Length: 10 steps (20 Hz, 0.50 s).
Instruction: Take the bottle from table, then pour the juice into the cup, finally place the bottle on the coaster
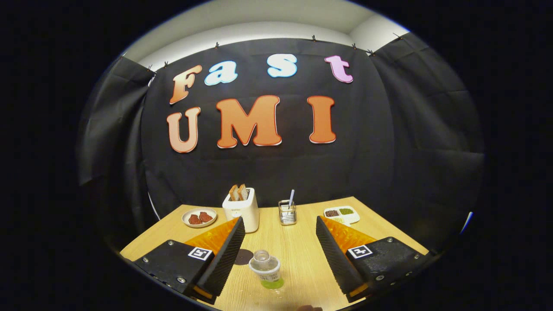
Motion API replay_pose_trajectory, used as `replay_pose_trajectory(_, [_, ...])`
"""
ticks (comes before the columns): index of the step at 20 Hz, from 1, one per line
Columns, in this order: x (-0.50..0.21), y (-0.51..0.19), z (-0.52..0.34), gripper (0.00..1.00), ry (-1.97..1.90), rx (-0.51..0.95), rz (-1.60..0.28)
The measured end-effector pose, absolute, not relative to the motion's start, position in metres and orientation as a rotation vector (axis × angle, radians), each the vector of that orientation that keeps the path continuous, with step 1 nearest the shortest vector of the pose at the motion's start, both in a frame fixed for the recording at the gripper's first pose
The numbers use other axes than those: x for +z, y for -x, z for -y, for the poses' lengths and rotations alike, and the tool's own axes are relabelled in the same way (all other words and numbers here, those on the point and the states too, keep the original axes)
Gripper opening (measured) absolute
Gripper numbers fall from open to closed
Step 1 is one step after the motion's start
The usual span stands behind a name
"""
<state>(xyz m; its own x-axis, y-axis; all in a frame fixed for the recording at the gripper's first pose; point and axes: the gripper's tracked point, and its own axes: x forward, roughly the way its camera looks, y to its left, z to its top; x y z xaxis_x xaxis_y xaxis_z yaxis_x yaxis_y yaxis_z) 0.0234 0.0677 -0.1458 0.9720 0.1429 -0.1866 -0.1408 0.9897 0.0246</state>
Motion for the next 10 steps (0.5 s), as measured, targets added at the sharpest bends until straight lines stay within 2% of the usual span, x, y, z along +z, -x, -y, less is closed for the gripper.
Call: replay_pose_trajectory(10, [-0.276,-0.031,-0.09,0.99,-0.013,0.191,-0.396])
